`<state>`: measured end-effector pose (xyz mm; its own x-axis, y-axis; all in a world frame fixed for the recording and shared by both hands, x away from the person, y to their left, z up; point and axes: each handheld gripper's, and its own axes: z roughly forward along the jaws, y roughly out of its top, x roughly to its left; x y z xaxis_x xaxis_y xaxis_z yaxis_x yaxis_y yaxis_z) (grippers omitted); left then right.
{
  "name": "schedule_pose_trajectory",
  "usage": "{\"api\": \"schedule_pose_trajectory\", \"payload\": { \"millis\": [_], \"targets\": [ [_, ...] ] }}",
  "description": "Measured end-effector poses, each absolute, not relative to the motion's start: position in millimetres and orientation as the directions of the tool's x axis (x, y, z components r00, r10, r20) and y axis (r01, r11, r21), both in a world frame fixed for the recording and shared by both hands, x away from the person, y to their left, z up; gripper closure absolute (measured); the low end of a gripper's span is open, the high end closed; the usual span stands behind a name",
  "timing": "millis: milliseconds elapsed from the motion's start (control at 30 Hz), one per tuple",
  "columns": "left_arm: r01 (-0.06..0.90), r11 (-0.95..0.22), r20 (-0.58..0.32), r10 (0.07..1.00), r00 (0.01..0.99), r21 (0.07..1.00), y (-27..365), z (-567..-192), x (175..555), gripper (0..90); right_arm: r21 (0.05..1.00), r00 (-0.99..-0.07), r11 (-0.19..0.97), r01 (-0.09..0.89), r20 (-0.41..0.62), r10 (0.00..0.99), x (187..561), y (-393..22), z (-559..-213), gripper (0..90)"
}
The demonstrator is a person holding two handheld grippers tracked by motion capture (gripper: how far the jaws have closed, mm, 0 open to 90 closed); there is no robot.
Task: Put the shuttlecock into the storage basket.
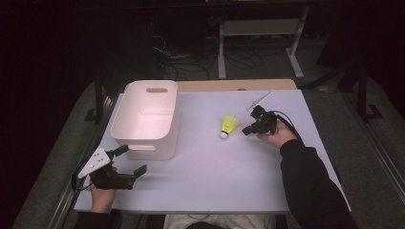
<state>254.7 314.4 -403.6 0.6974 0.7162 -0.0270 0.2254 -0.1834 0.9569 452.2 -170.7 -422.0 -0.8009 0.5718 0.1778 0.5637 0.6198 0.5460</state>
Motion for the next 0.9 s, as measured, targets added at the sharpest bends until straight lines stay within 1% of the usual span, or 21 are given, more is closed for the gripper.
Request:
{"api": "schedule_pose_trajectory", "payload": {
  "millis": [267,500,567,633,900],
  "targets": [
    [0.225,-0.182,-0.028,0.716,0.698,0.957,314,-404,255,0.0,0.571,-0.777,0.576,0.584,0.190,0.600,461,-170,-426,88.5],
    [0.225,-0.183,-0.028,0.715,0.699,0.957,314,-404,255,0.0,0.555,-0.731,0.541,0.632,0.196,0.653,468,-165,-432,88.5],
    [0.224,-0.183,-0.027,0.715,0.699,0.957,315,-403,255,0.0,0.552,-0.728,0.538,0.636,0.200,0.655,470,-163,-434,88.5],
    [0.224,-0.183,-0.027,0.715,0.699,0.957,315,-403,255,0.0,0.572,-0.729,0.523,0.632,0.210,0.652,472,-161,-434,88.5],
    [0.224,-0.181,-0.028,0.715,0.699,0.958,315,-403,254,0.0,0.588,-0.739,0.523,0.617,0.204,0.642,477,-154,-428,88.5]
  ]
}}
